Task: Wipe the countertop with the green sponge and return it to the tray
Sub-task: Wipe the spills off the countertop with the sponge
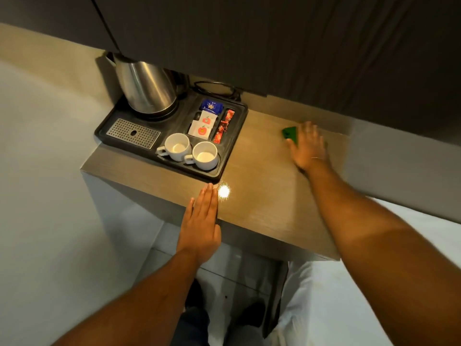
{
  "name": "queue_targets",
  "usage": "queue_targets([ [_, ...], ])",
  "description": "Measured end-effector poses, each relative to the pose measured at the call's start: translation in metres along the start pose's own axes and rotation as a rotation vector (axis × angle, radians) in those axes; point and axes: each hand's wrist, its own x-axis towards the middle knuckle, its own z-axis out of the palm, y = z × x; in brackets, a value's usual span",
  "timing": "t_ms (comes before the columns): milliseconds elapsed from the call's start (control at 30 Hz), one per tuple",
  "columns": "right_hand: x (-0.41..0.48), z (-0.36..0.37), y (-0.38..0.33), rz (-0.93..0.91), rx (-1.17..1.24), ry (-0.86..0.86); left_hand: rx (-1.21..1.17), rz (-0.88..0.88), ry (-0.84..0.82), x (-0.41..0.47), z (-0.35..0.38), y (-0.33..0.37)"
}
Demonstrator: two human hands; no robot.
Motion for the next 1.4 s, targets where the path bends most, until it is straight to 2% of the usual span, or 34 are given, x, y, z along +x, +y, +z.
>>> queue_targets([
  [100,-0.024,0.001,0.051,0.166,0.104,-0.012,0.012,-0.039,-0.039,-0.008,0.001,-0.004],
  [167,-0.071,0.015,0.063,0.193,0.133,0.045,0.027,-0.066,-0.056,-0.008,-0.001,-0.001],
  [267,-0.167,0.054,0.032,0.11,0.082,0.102,0.012,-0.09,-0.019,0.002,-0.005,0.005],
  [367,-0.223,0.09,-0.041,-0.098,0.073,-0.031,-0.003,-0.118,0.004,0.007,-0.01,0.007],
  [533,-0.195,0.098,-0.133,-0.38,0.063,-0.105,0.01,-0.129,0.023,0.002,-0.022,-0.001],
  [800,-0.235,0.113,-0.14,-0.372,0.161,-0.025,0.063,-0.222,0.108,-0.013,-0.063,-0.036],
  [967,-0.221,0.078,-0.18,-0.419,0.273,-0.054,0.07,-0.33,0.07,-0.02,-0.085,-0.079],
  [1067,-0.202,0.042,-0.225,-0.491,0.302,-0.004,0.083,-0.359,0.008,-0.025,-0.101,-0.099],
  [1200,-0.195,-0.002,-0.29,-0.661,0.336,0.058,0.088,-0.456,0.076,-0.039,-0.137,-0.121],
  [1300,-0.201,-0.011,-0.328,-0.811,0.334,0.026,0.072,-0.555,0.173,-0.066,-0.153,-0.131],
  [1400,-0.232,0.003,-0.357,-0.829,0.451,-0.044,0.082,-0.645,0.186,-0.12,-0.156,-0.144],
])
